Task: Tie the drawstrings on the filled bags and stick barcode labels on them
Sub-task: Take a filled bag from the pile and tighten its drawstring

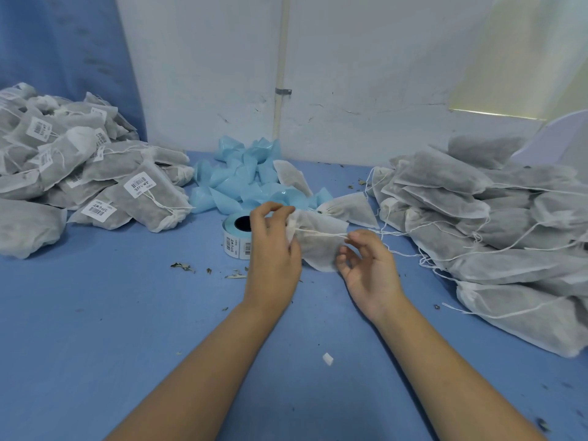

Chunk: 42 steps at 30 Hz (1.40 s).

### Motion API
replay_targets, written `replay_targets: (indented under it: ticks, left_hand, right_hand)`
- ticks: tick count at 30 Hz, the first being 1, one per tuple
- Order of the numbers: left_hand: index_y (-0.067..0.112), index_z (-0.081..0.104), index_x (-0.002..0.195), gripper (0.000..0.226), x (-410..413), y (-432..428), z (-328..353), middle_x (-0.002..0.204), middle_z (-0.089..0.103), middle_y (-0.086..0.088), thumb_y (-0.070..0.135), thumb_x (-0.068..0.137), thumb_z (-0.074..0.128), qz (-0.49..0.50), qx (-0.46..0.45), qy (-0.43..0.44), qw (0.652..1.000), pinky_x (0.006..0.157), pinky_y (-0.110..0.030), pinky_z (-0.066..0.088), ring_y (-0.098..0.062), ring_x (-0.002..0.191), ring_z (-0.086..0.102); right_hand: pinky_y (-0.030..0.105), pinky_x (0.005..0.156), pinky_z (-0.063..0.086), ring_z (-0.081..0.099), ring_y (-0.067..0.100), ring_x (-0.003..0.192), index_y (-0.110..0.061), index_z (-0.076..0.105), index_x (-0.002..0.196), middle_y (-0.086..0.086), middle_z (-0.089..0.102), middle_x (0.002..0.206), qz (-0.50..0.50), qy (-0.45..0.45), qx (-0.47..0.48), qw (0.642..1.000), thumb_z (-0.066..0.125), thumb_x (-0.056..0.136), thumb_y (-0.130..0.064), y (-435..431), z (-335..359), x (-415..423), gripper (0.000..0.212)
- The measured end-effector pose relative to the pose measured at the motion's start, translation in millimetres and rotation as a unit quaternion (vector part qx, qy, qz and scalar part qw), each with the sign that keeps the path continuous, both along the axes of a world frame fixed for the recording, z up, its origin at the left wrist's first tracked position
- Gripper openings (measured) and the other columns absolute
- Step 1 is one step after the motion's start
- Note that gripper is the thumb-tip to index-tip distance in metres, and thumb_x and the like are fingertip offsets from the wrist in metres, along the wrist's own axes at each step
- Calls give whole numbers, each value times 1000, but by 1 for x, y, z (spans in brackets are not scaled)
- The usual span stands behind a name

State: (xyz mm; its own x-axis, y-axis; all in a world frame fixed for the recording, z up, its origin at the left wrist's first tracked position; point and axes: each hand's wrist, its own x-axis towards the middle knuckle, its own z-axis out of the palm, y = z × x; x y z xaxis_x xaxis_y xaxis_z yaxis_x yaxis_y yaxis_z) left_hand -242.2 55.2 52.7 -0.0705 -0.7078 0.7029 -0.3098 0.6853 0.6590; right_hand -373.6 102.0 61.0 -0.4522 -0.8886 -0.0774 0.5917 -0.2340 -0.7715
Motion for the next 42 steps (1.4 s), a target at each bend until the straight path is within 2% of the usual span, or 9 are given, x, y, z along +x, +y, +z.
replay_targets:
  ticks: [4, 10, 16, 20, 23, 26, 34, 38, 42]
  left_hand:
    - [6, 54, 126, 31, 1, 0, 4, 125, 41, 5, 6, 95, 51, -21, 64, 108, 992, 88, 1, 33, 17, 106, 39]
    - [24, 58, 113, 23, -4, 1, 12, 98, 57, 26, 23, 102, 37, -20, 202, 242, 949, 74, 1, 37, 19, 89, 52]
    - [21, 61, 91, 18, -10, -7, 16, 96, 66, 0, 25, 96, 44, -23, 393, 406, 825, 91, -38, 49, -23, 100, 62]
    - [12, 62, 93, 17, -7, -5, 17, 89, 66, -2, 13, 89, 46, -145, 404, 490, 759, 75, -27, 53, -17, 85, 65]
    - [5, 53, 121, 37, -7, -1, 15, 105, 66, -6, 11, 84, 53, -187, 366, 412, 813, 86, -31, 53, -19, 97, 64]
    - [10, 48, 121, 44, -12, 4, 13, 108, 64, -2, 17, 84, 70, -143, 343, 312, 874, 83, -26, 53, -13, 98, 64]
    - [16, 59, 113, 31, -3, -3, 10, 106, 70, 0, 18, 84, 71, -145, 342, 308, 876, 82, -25, 54, -13, 97, 67]
    - [23, 63, 94, 19, 8, -9, 17, 86, 71, 12, 8, 83, 68, -151, 304, 292, 894, 66, -16, 51, -5, 82, 67]
    - [20, 62, 75, 26, 28, -13, 14, 70, 61, 14, -4, 80, 55, -147, 240, 163, 946, 60, -15, 41, -2, 63, 53]
  right_hand:
    - [19, 66, 46, 55, 11, 73, -19, 57, 66, -8, 61, 70, -48, 80, 20, 995, 63, 84, -1, 0, -1, 0, 26]
    - [20, 74, 55, 65, 5, 75, -13, 60, 73, -4, 66, 79, -6, 158, 15, 987, 65, 84, -3, -1, -3, 13, 16]
    - [27, 74, 57, 64, 15, 84, -13, 60, 74, 5, 65, 87, 38, 152, 24, 987, 66, 85, -4, -2, -4, 24, 16]
    - [38, 87, 56, 66, 20, 89, -10, 59, 75, 10, 67, 92, 18, 120, 26, 992, 66, 86, -3, -2, -4, 25, 14]
    - [38, 88, 56, 65, 19, 85, -10, 59, 76, 7, 67, 89, -1, 109, 23, 994, 65, 87, -3, -2, -3, 25, 14]
    - [38, 87, 55, 64, 20, 83, -9, 58, 78, 10, 64, 86, 1, 119, 18, 993, 64, 87, -3, -2, -4, 28, 12]
    - [34, 84, 57, 64, 19, 86, -9, 60, 79, 9, 63, 90, 2, 195, 18, 981, 57, 88, 2, -4, -8, 31, 14]
    - [31, 84, 56, 63, 15, 89, -11, 59, 78, 6, 54, 121, -76, 284, 76, 953, 56, 90, -6, -8, -14, 29, 14]
    - [36, 88, 52, 67, 18, 77, -16, 58, 81, 3, 55, 117, -75, 354, 130, 923, 54, 89, -7, -10, -17, 29, 12]
